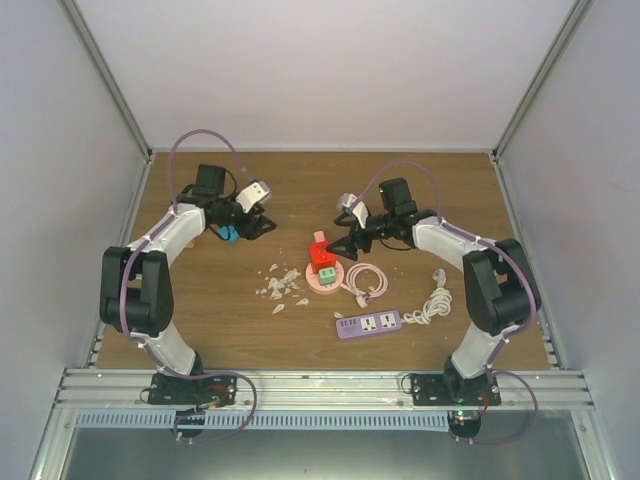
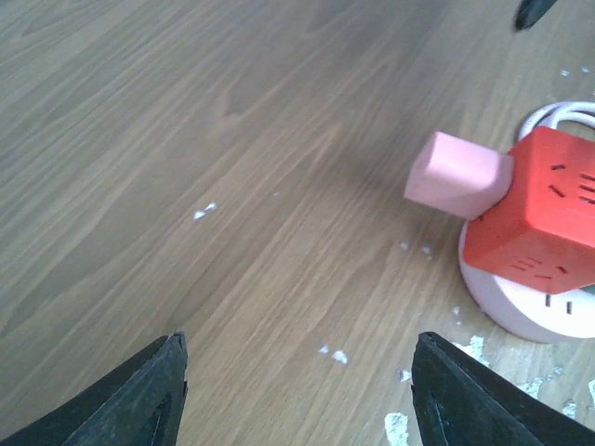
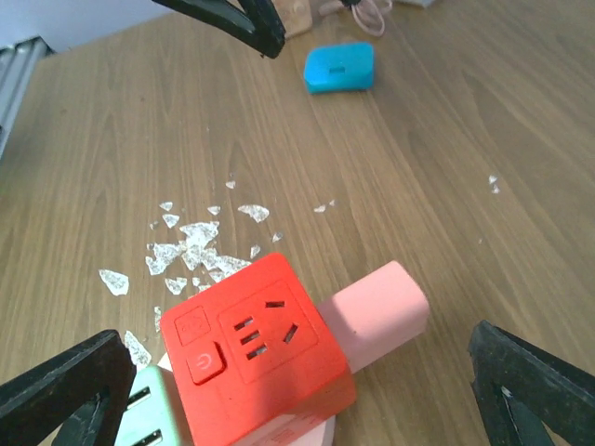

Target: Pull the plug off the socket

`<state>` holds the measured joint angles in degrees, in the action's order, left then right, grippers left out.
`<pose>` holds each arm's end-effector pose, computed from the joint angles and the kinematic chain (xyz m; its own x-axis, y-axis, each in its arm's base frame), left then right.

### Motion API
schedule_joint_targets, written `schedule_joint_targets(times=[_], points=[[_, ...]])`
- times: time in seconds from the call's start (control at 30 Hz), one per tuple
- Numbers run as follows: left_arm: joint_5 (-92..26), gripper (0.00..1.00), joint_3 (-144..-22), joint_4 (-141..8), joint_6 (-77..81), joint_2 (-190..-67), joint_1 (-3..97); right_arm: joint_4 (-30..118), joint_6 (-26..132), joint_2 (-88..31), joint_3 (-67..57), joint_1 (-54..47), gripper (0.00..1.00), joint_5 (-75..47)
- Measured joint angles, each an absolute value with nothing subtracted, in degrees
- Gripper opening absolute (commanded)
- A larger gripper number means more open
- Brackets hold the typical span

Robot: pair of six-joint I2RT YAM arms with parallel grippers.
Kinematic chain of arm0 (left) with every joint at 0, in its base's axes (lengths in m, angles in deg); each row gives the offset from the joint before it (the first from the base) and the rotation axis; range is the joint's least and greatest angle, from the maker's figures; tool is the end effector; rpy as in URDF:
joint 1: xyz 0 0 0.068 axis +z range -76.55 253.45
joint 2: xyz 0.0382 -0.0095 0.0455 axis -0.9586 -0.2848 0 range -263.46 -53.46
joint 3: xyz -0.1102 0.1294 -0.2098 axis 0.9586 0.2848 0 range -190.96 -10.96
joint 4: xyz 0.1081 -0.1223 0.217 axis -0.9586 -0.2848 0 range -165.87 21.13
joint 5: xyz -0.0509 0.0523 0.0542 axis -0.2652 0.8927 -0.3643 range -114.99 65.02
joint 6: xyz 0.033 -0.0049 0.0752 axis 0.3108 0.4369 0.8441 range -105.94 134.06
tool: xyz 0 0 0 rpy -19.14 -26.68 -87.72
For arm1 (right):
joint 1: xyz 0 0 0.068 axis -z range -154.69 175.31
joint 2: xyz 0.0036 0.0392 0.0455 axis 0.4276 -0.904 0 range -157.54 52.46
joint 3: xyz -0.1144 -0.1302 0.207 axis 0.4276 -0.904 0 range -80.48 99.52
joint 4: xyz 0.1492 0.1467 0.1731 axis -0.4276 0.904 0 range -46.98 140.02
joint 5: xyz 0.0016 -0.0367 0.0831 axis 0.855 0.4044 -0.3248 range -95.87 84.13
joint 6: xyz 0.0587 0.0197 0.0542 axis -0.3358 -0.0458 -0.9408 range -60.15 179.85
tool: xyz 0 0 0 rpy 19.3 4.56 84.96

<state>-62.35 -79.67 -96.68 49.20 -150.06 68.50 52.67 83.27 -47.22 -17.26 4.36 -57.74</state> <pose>0.3726 -0.0759 0.1981 -0.4375 0.4970 -0.7494 0.8084 0.5823 -0.0857 0.3413 0.1911 0.1819 -0.3273 -0.3881 -0.8616 -0.9375 0.2476 0.2446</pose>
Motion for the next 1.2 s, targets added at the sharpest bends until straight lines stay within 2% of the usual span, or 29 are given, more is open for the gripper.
schedule_joint_targets(times=[0.47,0.83,1.07,1.2], points=[[-61.54,0.68,-78.86,-94.78,49.0,-151.15,64.59,56.11,71.16,-46.87,-20.69,-5.17,1.0,-37.88],[-58.24,0.68,-78.07,-93.49,46.75,-151.0,64.52,58.07,62.85,-52.09,-14.59,-13.74,0.99,-24.52],[-58.07,0.69,-77.68,-93.47,46.07,-148.59,64.55,58.05,61.15,-53.62,-14.09,-13.95,0.88,-22.42],[-58.11,0.69,-77.33,-93.49,46.07,-148.22,64.52,59.17,62.88,-53.69,-13.26,-13.78,0.71,-22.51]])
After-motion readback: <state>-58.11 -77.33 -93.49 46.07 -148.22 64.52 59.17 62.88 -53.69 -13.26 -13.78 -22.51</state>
